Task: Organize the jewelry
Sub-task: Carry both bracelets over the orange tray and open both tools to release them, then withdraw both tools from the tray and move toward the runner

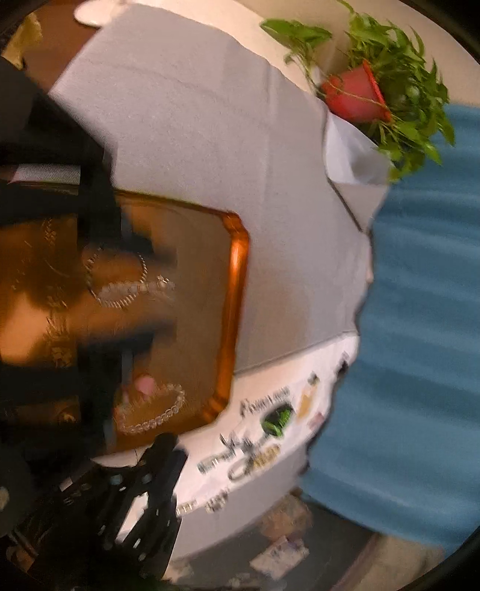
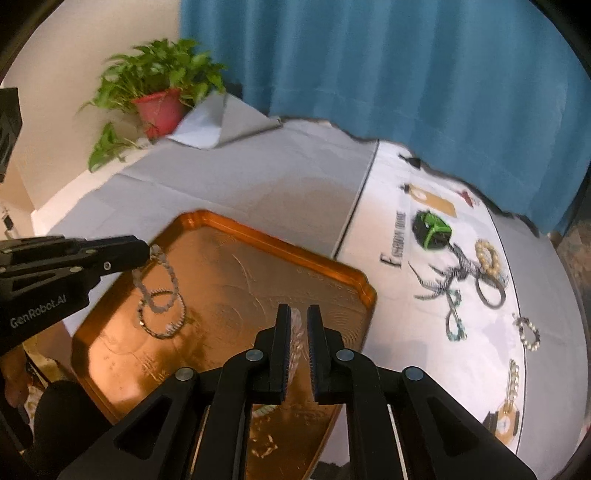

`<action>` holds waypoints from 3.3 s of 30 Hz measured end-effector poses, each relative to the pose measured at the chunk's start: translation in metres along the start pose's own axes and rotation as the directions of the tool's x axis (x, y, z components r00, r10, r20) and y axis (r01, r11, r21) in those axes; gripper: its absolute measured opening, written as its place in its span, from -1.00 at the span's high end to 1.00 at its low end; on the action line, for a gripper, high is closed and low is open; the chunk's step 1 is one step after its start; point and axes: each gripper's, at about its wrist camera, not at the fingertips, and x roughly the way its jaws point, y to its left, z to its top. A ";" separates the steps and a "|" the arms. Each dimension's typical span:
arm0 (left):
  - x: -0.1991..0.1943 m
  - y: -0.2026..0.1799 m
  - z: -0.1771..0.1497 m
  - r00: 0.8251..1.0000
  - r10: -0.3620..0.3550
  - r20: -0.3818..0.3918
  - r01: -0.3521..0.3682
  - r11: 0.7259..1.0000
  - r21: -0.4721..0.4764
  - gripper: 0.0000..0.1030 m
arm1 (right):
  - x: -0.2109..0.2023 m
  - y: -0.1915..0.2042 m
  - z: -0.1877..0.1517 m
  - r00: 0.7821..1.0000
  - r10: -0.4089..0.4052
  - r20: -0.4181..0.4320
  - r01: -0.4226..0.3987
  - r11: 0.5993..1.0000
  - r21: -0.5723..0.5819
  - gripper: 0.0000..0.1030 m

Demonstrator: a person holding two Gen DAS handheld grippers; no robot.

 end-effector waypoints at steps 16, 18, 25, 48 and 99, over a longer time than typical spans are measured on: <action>-0.084 -0.018 -0.123 0.996 0.085 -0.033 -0.087 0.995 -0.055 -0.99 | -0.102 0.015 -0.107 0.998 0.035 -0.046 -0.034 0.999 0.017 -0.28; -0.100 -0.026 -0.130 0.996 0.087 -0.009 -0.087 0.995 -0.040 -0.99 | -0.122 0.019 -0.114 0.999 0.037 -0.021 -0.037 0.999 0.011 -0.28; -0.153 -0.052 -0.145 0.996 0.061 0.071 -0.061 0.998 -0.001 -0.99 | -0.175 0.029 -0.137 0.998 0.027 0.048 -0.026 1.000 -0.014 -0.30; -0.215 -0.100 -0.178 0.982 0.078 0.172 -0.093 0.992 0.081 -0.99 | -0.243 0.019 -0.181 0.986 0.010 0.164 -0.016 0.999 0.031 -0.33; -0.093 -0.183 -0.089 1.000 0.013 0.023 -0.016 0.987 0.160 -0.99 | -0.158 -0.165 -0.195 0.989 -0.148 0.010 0.131 0.904 0.408 -0.33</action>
